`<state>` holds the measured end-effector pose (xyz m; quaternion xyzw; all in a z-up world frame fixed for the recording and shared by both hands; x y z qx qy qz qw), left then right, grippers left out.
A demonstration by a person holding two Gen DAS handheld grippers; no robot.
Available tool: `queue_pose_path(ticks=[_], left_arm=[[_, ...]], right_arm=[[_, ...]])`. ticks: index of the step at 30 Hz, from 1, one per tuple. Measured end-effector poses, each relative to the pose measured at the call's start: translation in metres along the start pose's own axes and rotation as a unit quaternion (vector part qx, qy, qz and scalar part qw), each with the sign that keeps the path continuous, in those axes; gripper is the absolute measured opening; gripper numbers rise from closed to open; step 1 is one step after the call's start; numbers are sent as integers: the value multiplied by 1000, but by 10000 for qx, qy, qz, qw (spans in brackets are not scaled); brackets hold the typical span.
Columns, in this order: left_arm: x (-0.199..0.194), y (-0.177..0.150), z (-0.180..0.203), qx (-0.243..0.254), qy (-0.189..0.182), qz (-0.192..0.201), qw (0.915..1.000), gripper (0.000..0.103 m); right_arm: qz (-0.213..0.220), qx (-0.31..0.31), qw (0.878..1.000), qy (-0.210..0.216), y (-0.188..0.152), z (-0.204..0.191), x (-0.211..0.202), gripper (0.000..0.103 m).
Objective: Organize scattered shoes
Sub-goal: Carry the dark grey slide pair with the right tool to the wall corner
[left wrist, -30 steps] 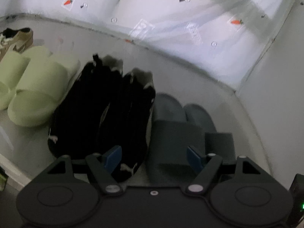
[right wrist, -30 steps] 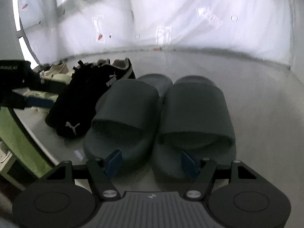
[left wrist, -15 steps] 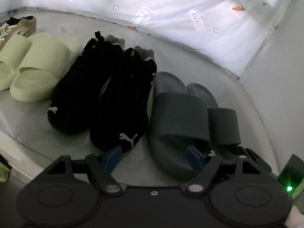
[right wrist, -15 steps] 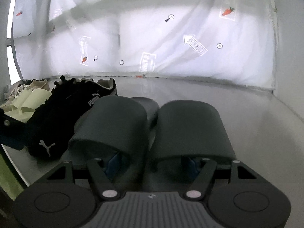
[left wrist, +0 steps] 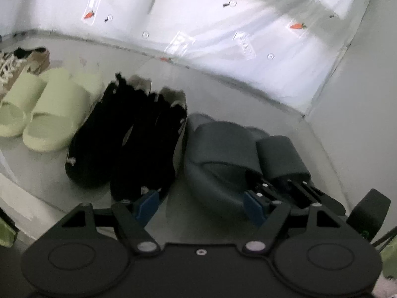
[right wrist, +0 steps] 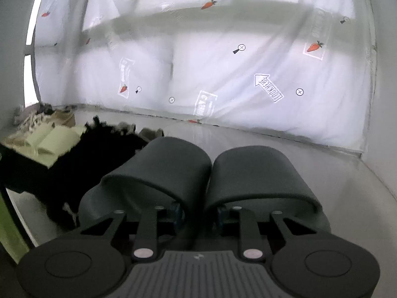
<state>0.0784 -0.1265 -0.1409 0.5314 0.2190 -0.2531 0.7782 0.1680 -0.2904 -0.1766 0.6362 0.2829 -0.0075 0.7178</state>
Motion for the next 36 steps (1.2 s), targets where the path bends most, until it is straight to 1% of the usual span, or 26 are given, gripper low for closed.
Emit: queue_pose_path(ticks=[3, 6, 9, 11, 13, 15, 17, 21, 22, 24, 29, 31, 33, 35, 36], left_arm=[[-1, 17, 6, 38, -109, 166, 9998, 76], [5, 35, 11, 72, -239, 300, 9992, 76], [15, 58, 17, 107, -428, 460, 9980, 76], [21, 69, 21, 129, -508, 552, 9971, 76], [30, 84, 25, 142, -613, 670, 9958, 76], [39, 97, 31, 80, -693, 707, 9951, 76], [45, 104, 40, 95, -788, 722, 9942, 76], [61, 110, 64, 239, -940, 625, 9933, 76], [66, 112, 71, 238, -999, 617, 9928, 76], [75, 116, 84, 236, -1107, 604, 9917, 76], [99, 148, 126, 288, -1190, 673, 9902, 76], [106, 156, 136, 337, -1212, 669, 9898, 76], [120, 162, 152, 434, -1266, 606, 9891, 76], [136, 166, 168, 556, -1324, 499, 9884, 76], [145, 168, 175, 624, -1350, 435, 9879, 76]], right_arm=[[87, -30, 9999, -138, 19, 13, -6, 31], [266, -120, 9988, -384, 43, 31, -13, 33], [468, -187, 9961, -722, 66, 56, -18, 34], [635, -133, 9926, -1030, 83, 80, -19, 35], [736, -88, 9886, -1312, 94, 102, -20, 35], [793, -52, 9852, -1519, 100, 119, -22, 35], [815, 43, 9813, -1745, 106, 146, -26, 36], [669, 299, 9786, -1923, 99, 186, -23, 36], [547, 400, 9789, -1930, 94, 199, -19, 36], [364, 507, 9792, -1930, 86, 215, -13, 37], [-147, 790, 9799, -1829, 64, 260, 7, 37], [-301, 920, 9792, -1785, 58, 278, 17, 37], [-435, 1120, 9771, -1754, 49, 304, 33, 38], [-475, 1184, 9766, -1731, 46, 312, 40, 38], [-547, 1259, 9755, -1719, 42, 321, 49, 38]])
Point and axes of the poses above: each gripper's, at about its wrist camera, not at the fingertips, and x roughly the way its jaws point, z to its right, y to its top, the point moved 10 cm from there along x, roughly the way its jaws point, and after that the axes turned 3 degrees about x, right-handed, at the moved point
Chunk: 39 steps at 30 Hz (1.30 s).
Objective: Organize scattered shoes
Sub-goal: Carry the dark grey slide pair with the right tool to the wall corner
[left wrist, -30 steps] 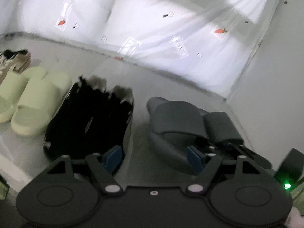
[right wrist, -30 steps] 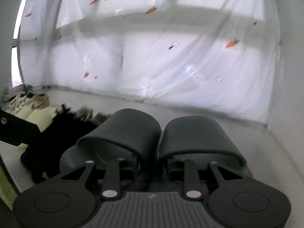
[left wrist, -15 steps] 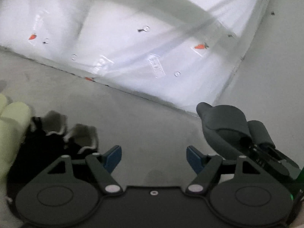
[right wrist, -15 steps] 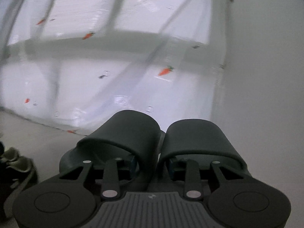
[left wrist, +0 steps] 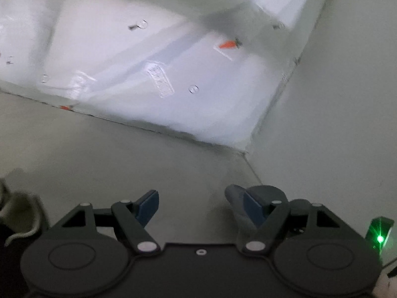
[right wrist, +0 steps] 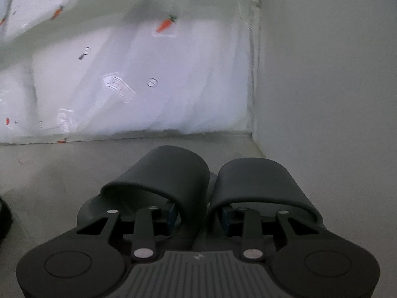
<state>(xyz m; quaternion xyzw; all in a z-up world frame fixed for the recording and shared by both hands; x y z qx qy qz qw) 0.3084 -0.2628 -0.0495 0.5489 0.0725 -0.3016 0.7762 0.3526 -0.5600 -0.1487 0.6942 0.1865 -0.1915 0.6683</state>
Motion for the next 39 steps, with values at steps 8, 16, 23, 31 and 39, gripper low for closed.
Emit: queue_pose_path(ticks=[8, 16, 23, 31, 39], left_arm=[[87, 18, 23, 397, -292, -648, 9967, 76], [173, 20, 33, 559, -502, -1225, 9896, 76], [214, 25, 20, 233, -357, -1264, 9911, 76], [242, 18, -2, -13, -152, -1440, 9895, 76], [248, 24, 2, 62, -246, -1471, 9888, 76]], right_arm=[[-61, -74, 9995, 299, 7, 15, 74, 37], [-95, 344, 9980, 531, 33, 52, 153, 38], [-5, 220, 9993, 310, 60, 69, 222, 38], [130, 375, 9986, 359, 67, 68, 261, 38], [109, 342, 9986, 399, 60, 70, 265, 44]])
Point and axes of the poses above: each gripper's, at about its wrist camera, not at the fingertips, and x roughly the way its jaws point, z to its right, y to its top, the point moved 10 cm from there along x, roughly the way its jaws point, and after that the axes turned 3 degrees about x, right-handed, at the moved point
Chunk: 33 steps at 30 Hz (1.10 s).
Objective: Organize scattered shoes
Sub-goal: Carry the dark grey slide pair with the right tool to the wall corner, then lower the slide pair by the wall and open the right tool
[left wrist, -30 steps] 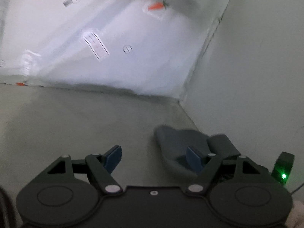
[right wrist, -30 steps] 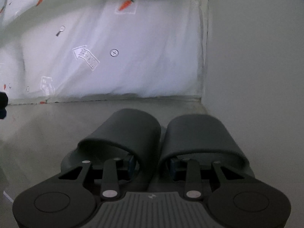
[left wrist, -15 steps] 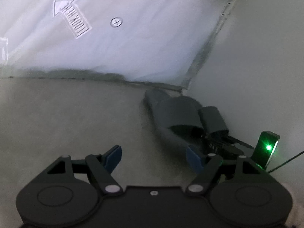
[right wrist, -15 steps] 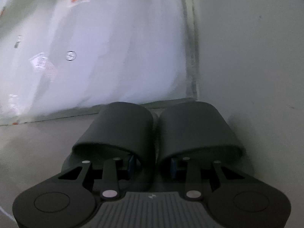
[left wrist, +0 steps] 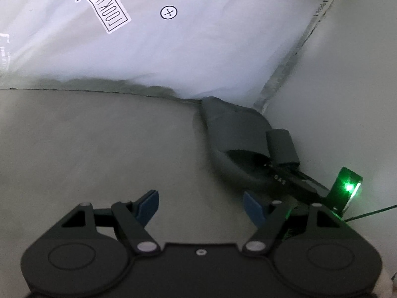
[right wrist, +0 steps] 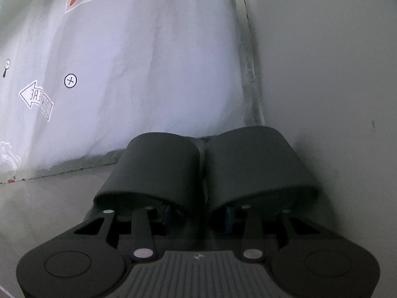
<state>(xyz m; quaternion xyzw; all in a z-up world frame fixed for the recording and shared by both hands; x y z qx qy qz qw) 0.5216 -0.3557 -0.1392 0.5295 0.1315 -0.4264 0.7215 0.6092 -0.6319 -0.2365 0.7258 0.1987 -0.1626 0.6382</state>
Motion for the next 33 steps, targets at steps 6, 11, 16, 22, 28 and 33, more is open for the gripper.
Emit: queue_pose_path(ticks=[6, 11, 16, 22, 28, 33], left_arm=[[-16, -5, 9, 39, 7, 35, 10000, 76], [-22, -3, 8, 6, 76, 83, 9999, 76], [-19, -1, 8, -34, 93, 91, 9999, 76], [-15, -1, 12, -37, 18, 39, 10000, 76], [-13, -4, 12, -46, 6, -11, 10000, 76], [-11, -7, 11, -70, 25, -44, 10000, 76]], right_arm=[[-188, -326, 9992, -101, 1, -4, -12, 50], [-359, -111, 9993, 54, 8, 0, -14, 54], [-346, 1389, 9896, 157, 8, 15, -21, 63], [-289, 2629, 9638, 340, 13, 34, -25, 65], [-920, 825, 9923, -74, 17, 9, -19, 75], [-1105, -496, 9917, -425, 7, -12, -20, 102]])
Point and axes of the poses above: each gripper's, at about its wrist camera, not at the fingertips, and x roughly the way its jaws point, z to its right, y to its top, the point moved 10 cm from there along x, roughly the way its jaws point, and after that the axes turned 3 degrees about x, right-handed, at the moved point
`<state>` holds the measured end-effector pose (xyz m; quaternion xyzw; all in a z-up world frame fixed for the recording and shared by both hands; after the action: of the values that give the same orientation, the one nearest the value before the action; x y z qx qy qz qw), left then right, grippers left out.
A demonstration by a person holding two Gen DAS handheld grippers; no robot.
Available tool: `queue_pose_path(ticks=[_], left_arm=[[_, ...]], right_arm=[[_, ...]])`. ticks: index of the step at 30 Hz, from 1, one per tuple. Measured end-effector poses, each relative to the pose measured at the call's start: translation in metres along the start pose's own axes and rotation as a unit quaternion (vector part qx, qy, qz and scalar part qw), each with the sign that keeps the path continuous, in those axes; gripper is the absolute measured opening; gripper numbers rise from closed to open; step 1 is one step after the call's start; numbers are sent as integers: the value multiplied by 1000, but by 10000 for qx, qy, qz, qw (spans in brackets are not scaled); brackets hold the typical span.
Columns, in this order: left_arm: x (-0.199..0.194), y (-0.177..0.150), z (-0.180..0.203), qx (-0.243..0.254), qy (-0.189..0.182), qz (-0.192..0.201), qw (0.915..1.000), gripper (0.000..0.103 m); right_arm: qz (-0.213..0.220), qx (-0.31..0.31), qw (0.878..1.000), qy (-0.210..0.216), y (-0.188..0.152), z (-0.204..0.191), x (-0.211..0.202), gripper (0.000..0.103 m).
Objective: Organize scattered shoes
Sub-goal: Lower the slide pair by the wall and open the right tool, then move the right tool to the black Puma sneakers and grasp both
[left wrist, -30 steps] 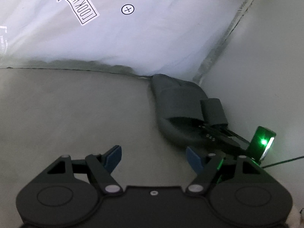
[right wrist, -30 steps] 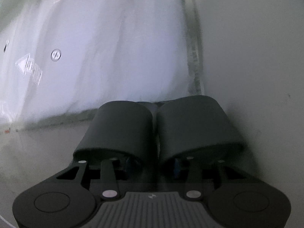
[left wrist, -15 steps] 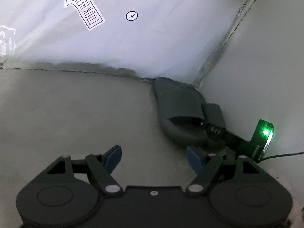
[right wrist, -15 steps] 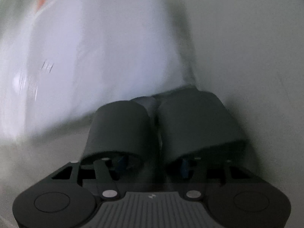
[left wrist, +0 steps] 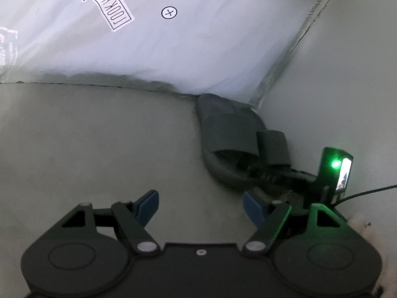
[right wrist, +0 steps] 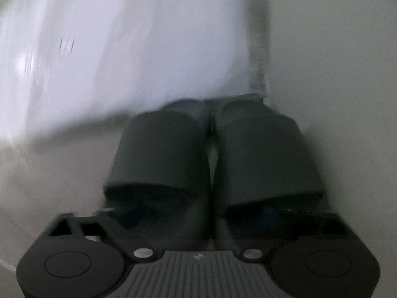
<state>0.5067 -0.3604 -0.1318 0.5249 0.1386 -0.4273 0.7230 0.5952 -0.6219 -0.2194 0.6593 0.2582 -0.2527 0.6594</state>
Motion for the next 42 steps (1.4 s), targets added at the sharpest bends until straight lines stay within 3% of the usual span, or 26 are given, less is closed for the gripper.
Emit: queue_pose_path(ticks=[7, 13, 17, 22, 26, 32, 38, 42], left_arm=[[0, 2, -4, -50, 34, 60, 10000, 76], [-9, 4, -1, -57, 27, 207, 9998, 76], [-32, 10, 9, -25, -1, 530, 9986, 76], [-91, 7, 21, -38, 21, 1184, 9930, 81], [-148, -13, 20, -76, 351, 1779, 9834, 86], [-232, -76, 7, -368, 1157, 2442, 9621, 91], [-301, -145, -31, -869, 2045, 2638, 9386, 96], [-330, -162, -68, -1098, 2347, 2708, 9271, 97]], right_arm=[[-194, 575, 9981, 138, -1, 18, -22, 102], [56, 977, 9951, 118, -6, 20, -64, 102], [399, 927, 9949, 3, -5, 11, -104, 102], [944, 888, 9914, 155, -1, -13, -169, 102], [1295, 898, 9866, 416, -4, -42, -217, 103], [1254, 556, 9858, 966, -33, -95, -252, 103], [1126, -72, 9810, 1581, -52, -167, -280, 103], [1111, -335, 9746, 1916, -67, -223, -297, 103]])
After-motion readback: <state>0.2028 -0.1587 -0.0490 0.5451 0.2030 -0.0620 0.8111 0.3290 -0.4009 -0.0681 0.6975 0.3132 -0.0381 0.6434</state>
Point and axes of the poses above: each gripper's, at about its wrist camera, not at the fingertips, and x roughly the way its jaws point, z to its right, y to its top, the point moved 10 cm from there along x, roughly the way its jaws point, and after that the axes turned 3 degrees about x, right-handed, at the moved point
